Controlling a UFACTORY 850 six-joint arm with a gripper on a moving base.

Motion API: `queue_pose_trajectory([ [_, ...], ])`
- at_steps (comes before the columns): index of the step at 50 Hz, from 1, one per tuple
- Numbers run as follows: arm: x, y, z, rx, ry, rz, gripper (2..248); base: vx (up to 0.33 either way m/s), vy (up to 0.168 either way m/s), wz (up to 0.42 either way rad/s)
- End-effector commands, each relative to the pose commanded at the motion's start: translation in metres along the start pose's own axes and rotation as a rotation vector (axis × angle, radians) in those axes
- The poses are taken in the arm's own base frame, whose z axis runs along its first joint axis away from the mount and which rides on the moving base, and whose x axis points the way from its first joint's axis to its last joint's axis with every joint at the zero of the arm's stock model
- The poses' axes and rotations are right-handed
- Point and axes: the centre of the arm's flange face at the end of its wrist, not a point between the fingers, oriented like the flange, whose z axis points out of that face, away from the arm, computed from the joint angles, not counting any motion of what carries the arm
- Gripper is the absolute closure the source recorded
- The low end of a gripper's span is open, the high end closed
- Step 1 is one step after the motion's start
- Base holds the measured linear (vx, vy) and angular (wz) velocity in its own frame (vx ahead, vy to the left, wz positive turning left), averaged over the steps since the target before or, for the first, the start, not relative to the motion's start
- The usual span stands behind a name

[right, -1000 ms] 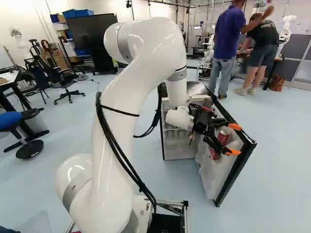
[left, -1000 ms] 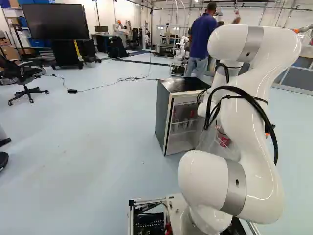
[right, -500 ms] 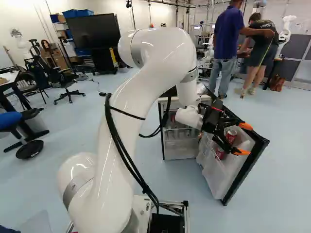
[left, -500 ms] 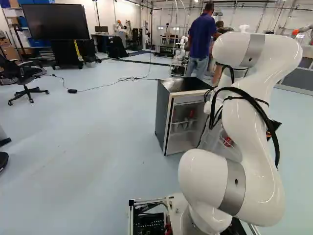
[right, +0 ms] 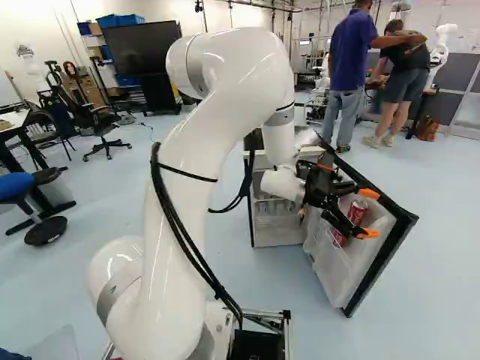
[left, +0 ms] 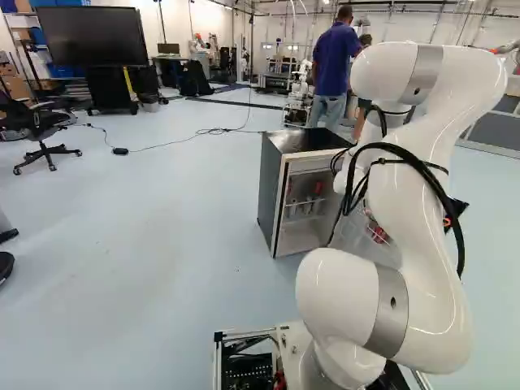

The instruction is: Grab a drink from the fridge

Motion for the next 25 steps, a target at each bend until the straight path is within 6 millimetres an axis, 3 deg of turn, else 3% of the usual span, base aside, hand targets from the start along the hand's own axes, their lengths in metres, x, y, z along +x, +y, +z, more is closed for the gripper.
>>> queue_pose_trajectory([
  [25, 0.008, 0.026, -0.046, 0.297, -0.036, -0.112, 3, 0.000, 0.000, 0.000],
])
